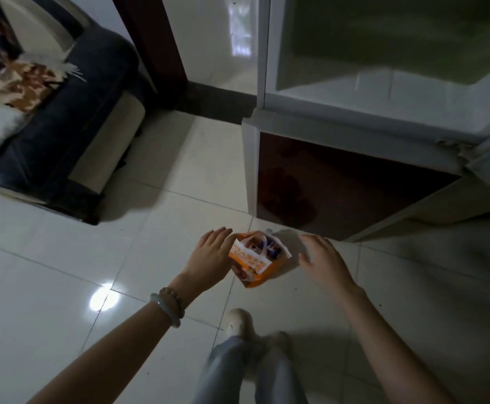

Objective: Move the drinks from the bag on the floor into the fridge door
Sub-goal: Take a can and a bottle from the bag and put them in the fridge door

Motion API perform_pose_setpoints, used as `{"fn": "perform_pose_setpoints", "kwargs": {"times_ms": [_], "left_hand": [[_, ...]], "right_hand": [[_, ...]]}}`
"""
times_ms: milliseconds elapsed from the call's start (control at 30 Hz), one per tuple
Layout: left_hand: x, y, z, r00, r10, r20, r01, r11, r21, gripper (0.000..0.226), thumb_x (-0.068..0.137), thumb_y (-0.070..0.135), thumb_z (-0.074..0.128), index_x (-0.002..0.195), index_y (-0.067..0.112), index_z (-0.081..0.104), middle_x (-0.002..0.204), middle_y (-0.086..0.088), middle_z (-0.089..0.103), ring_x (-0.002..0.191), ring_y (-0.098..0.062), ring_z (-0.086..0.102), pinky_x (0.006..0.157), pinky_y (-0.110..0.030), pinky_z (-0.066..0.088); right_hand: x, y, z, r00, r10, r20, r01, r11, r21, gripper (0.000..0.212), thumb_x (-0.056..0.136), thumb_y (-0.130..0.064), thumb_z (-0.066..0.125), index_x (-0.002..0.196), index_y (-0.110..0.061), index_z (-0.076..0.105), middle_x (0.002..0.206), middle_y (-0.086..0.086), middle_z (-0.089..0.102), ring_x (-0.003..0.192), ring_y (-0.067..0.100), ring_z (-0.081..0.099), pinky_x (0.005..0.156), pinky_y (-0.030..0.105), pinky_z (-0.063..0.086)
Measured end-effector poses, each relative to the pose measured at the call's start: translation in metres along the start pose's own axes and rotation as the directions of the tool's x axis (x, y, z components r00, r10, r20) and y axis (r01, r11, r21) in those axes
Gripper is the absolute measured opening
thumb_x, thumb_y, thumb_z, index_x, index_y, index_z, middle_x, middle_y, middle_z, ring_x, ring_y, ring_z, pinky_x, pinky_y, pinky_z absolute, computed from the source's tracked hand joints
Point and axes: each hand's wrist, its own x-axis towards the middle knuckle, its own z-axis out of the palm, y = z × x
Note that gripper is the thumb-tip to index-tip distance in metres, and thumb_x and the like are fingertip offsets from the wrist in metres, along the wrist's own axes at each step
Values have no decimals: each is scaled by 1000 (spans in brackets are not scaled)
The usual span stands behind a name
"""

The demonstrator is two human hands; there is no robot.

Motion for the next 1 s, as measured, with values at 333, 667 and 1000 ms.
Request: {"fn": "perform_pose_setpoints", "kwargs": {"times_ms": [333,667,1000], "left_hand": [[133,-51,263,997,64,53,-58,993,-102,56,87,26,59,137,10,40,144,-12,39,136,-29,30,112,-40,20],[251,-49,472,914,338,225,-340,940,-33,37,85,48,51,119,35,49,104,5,61,82,-10,56,75,-33,52],[277,-42,560,848,389,359,-472,864,179,67,78,55,60,130,16,44,128,-8,50,112,-24,51,98,-38,42]], "right_hand": [[138,148,195,1000,22,5,-22,999,-31,46,89,-20,58,133,-13,45,134,5,49,123,18,45,98,28,40],[228,267,374,995,79,-60,-79,997,4,41,85,-20,61,123,-7,54,123,9,54,115,25,49,93,29,40],[220,300,418,994,112,-16,-111,993,39,45,85,-23,59,128,-14,50,125,5,53,112,19,50,93,28,43]]}}
